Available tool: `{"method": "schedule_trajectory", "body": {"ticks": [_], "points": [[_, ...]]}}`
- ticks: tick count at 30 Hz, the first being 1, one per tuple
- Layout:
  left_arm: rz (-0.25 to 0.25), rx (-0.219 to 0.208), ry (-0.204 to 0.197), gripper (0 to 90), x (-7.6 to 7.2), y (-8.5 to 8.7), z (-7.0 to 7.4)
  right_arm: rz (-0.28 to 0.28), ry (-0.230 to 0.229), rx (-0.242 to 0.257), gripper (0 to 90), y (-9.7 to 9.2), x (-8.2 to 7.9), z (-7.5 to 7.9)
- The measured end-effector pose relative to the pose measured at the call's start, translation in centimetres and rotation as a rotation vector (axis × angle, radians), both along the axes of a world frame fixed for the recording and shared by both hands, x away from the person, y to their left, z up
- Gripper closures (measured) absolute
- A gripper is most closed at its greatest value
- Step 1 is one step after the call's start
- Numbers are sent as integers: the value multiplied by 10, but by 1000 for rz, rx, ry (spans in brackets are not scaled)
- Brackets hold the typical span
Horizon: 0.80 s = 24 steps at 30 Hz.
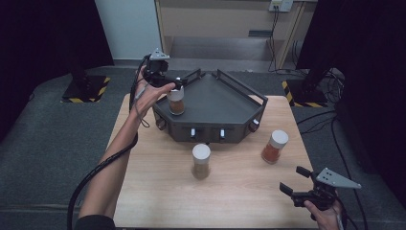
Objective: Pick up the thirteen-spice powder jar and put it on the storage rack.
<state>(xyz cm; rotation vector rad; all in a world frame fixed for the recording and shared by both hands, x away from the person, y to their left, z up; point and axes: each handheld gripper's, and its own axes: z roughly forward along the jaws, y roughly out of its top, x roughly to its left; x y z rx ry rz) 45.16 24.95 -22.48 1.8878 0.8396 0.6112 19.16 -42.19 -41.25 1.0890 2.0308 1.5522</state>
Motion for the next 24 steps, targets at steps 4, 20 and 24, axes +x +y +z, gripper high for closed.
{"method": "schedule_trajectory", "body": {"ticks": [4, 20, 24], "points": [[-27, -13, -41, 22, -6, 3, 10, 2, -2, -1, 16, 0, 0, 0], [-174, -71, -152, 23, -41, 12, 27, 7, 0, -6, 16, 1, 0, 1], [-196, -83, -164, 24, -48, 15, 24, 8, -1, -7, 16, 2, 0, 1]]}}
